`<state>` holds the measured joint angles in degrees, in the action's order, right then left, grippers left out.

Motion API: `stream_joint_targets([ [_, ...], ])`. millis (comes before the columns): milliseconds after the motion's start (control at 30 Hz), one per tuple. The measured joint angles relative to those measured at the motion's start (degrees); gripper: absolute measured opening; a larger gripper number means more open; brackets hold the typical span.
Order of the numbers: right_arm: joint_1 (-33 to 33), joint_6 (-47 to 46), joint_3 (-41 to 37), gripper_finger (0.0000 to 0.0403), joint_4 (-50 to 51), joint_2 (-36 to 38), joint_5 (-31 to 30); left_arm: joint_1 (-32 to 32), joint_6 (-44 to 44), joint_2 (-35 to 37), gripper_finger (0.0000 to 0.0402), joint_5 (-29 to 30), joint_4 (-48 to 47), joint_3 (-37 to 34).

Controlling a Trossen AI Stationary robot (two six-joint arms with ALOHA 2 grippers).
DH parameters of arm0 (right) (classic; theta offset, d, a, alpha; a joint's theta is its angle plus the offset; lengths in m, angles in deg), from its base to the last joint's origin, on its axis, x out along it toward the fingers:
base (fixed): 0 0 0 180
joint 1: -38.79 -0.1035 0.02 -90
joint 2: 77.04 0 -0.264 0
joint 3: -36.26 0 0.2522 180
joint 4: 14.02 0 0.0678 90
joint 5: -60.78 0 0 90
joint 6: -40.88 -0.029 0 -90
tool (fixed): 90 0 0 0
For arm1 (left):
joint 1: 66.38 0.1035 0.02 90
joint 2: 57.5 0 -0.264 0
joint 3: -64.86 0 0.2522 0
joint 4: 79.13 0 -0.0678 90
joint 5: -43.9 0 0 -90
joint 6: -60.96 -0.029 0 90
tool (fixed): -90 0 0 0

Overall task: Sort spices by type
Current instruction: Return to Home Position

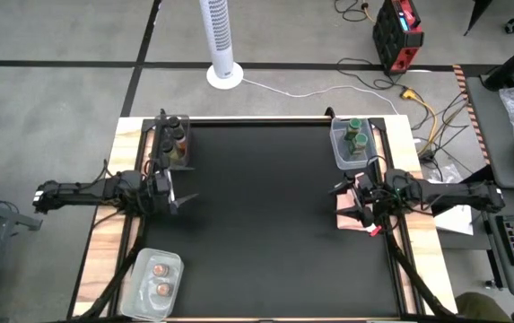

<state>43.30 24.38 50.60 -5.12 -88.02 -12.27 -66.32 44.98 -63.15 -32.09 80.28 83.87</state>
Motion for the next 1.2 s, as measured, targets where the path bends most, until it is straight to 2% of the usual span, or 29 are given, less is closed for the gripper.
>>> stream_joint_targets([
  [333, 0.0, 0.0, 0.0, 0.0346, 0.0, 0.0, 0.0, -0.01, 0.0, 0.0, 0.0371, 0.01, 0.0, 0.0],
  [867, 0.86, 0.0, 0.0, 0.0323, 0.18, -5.03, -0.46, -0.02, 0.0, -0.15, 0.0371, 0.0, 0.14, 0.0],
  [1200, 0.76, 0.0, 0.0, 0.0323, 0.28, 0.07, -0.46, 0.0, 0.0, -0.28, 0.0371, 0.01, 0.2, 0.0],
])
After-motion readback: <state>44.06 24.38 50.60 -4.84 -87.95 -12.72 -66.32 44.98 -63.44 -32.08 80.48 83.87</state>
